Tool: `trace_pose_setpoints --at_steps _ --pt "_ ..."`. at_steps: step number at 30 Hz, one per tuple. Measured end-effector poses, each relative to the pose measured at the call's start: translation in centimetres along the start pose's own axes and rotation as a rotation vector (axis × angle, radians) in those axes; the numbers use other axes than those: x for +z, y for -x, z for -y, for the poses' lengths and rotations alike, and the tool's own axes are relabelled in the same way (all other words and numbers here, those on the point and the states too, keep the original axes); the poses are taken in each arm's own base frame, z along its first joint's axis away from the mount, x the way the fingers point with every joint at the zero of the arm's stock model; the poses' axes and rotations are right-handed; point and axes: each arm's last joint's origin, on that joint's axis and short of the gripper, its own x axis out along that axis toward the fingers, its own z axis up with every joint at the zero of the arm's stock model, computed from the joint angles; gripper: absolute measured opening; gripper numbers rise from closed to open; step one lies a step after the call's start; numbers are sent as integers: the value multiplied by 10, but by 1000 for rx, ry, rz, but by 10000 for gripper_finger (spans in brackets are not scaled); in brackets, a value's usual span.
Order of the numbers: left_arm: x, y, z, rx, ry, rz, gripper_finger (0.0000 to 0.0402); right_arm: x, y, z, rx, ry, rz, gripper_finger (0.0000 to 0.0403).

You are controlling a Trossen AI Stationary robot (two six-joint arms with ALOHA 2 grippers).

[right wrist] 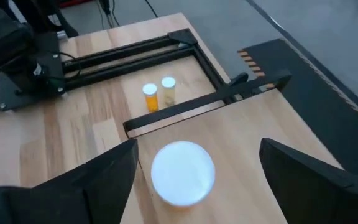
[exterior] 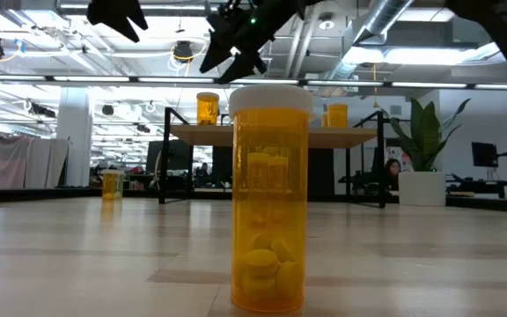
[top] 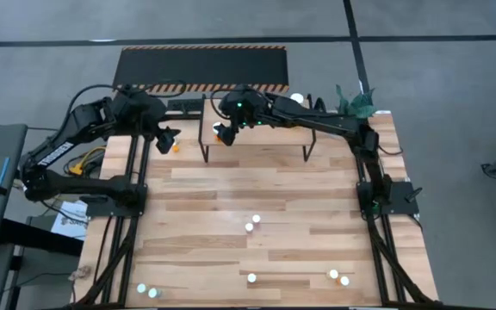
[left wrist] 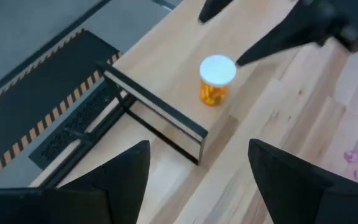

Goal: Pick and place medicine bottles onto shelf by color
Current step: Put the large orange pill bottle on the shelf aligned with the other large orange pill bottles

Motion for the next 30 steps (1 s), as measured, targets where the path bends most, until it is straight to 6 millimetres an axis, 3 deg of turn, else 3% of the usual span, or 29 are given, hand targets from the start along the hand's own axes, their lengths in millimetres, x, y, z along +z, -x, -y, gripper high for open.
trace_pose_setpoints --at_steps 8,16,21,30 --pt "7 6 0 -10 -62 177 258 -3 -5 -1 5 -12 -16 351" --pt "-21 -1 -2 -24 -61 358 258 -3 -4 -7 21 8 -13 350" --pt "-37 -11 -2 -33 -15 344 258 -10 -12 -9 23 16 -1 350" --pt "-39 -13 -2 -35 0 329 258 -24 -35 -8 15 15 -15 349"
